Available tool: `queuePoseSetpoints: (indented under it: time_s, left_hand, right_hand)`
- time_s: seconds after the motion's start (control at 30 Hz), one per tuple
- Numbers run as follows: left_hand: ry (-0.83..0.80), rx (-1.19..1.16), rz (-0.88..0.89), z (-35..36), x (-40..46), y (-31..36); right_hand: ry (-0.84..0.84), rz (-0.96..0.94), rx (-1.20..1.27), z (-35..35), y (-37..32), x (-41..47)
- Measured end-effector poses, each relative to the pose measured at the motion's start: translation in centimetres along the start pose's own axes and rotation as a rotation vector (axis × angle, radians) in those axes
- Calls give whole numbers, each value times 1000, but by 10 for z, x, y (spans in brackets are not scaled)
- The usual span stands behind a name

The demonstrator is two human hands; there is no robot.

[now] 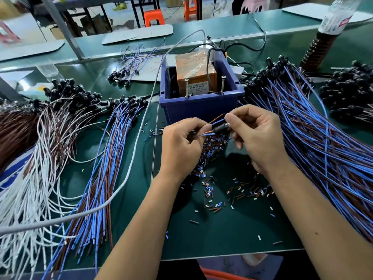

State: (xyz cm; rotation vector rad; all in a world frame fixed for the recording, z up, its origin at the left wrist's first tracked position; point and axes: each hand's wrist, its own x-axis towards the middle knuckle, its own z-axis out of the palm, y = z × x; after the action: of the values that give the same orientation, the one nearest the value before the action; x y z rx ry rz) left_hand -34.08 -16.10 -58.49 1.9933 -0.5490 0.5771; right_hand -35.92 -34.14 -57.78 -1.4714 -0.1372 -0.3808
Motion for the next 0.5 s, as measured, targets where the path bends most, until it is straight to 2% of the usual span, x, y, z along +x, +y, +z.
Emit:
queuePoseSetpoints:
  time_s: [0.1,0.17,0.23,0.37,0.5]
  left_hand:
    - [42,-48,-62,1,-1,-2]
    - [66,-95,-84,1,-2,-1]
    - [89,-105,-68,3,-3,3]
    - [103,-174,-79,9,-2,6]
    - [102,-221,-96,10,-2,4]
  right_hand:
    - [142,49,107,-8,-1,4]
    - [187,69,66,-11,0,5]
    - [144,93,13,-6,0,2]
    - [-35,116,110,18,-3,-8]
    - [-52,112,155,32,-2,-9]
